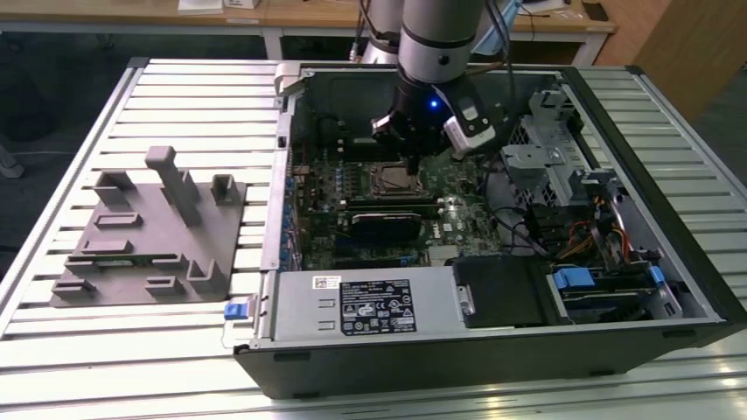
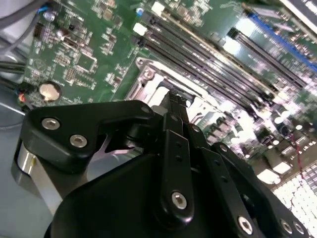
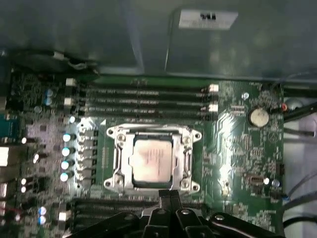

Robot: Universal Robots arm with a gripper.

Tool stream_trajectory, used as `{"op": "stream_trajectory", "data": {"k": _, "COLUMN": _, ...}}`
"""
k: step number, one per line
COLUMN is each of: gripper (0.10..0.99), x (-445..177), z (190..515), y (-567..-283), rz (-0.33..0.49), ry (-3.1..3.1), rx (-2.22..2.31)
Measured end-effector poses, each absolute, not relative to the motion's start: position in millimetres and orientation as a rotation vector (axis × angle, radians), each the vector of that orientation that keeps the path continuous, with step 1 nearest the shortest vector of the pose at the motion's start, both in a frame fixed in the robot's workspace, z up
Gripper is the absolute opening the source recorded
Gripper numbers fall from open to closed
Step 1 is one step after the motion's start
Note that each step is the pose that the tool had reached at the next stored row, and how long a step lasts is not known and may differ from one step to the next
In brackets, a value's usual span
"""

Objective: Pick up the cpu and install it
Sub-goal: 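Install the second cpu locking lever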

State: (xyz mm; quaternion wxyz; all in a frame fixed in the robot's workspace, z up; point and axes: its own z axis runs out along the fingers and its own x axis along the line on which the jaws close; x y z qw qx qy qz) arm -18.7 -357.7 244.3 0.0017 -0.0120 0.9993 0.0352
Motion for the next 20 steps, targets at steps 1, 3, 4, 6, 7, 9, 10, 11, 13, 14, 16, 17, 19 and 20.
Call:
{"op": "stream_trajectory", "data": {"k": 1, "gripper": 0.106, "x": -18.7, "z": 244.4, "y": -358.8, "rz": 0.112, "ry": 3.143, "rx": -0.038}}
{"op": "stream_trajectory", "data": {"k": 3, "gripper": 0.106, "x": -18.7, "z": 244.1, "y": -360.8, "rz": 0.112, "ry": 3.144, "rx": -0.038}}
{"op": "stream_trajectory", "data": {"k": 4, "gripper": 0.106, "x": -18.7, "z": 243.8, "y": -362.0, "rz": 0.113, "ry": 3.144, "rx": -0.037}}
{"op": "stream_trajectory", "data": {"k": 6, "gripper": 0.106, "x": -18.7, "z": 243.2, "y": -363.8, "rz": 0.114, "ry": 3.144, "rx": -0.037}}
{"op": "stream_trajectory", "data": {"k": 7, "gripper": 0.106, "x": -18.9, "z": 243.0, "y": -364.2, "rz": 0.116, "ry": 3.144, "rx": -0.037}}
{"op": "stream_trajectory", "data": {"k": 9, "gripper": 0.106, "x": -19.1, "z": 242.3, "y": -364.6, "rz": 0.12, "ry": 3.143, "rx": -0.037}}
{"op": "stream_trajectory", "data": {"k": 10, "gripper": 0.106, "x": -19.1, "z": 241.9, "y": -364.8, "rz": 0.122, "ry": 3.143, "rx": -0.037}}
{"op": "stream_trajectory", "data": {"k": 11, "gripper": 0.106, "x": -19.2, "z": 241.8, "y": -365.1, "rz": 0.124, "ry": 3.143, "rx": -0.037}}
{"op": "stream_trajectory", "data": {"k": 13, "gripper": 0.106, "x": -19.4, "z": 241.5, "y": -365.7, "rz": 0.128, "ry": 3.143, "rx": -0.038}}
{"op": "stream_trajectory", "data": {"k": 14, "gripper": 0.106, "x": -19.5, "z": 241.3, "y": -365.9, "rz": 0.129, "ry": 3.143, "rx": -0.038}}
{"op": "stream_trajectory", "data": {"k": 16, "gripper": 0.106, "x": -20.9, "z": 240.9, "y": -366.5, "rz": 0.129, "ry": 3.143, "rx": -0.038}}
{"op": "stream_trajectory", "data": {"k": 17, "gripper": 0.106, "x": -22.6, "z": 240.8, "y": -367.1, "rz": 0.128, "ry": 3.143, "rx": -0.038}}
{"op": "stream_trajectory", "data": {"k": 19, "gripper": 0.106, "x": -24.3, "z": 240.6, "y": -369.1, "rz": 0.129, "ry": 3.143, "rx": -0.038}}
{"op": "stream_trajectory", "data": {"k": 20, "gripper": 0.106, "x": -24.4, "z": 240.6, "y": -370.0, "rz": 0.129, "ry": 3.143, "rx": -0.039}}
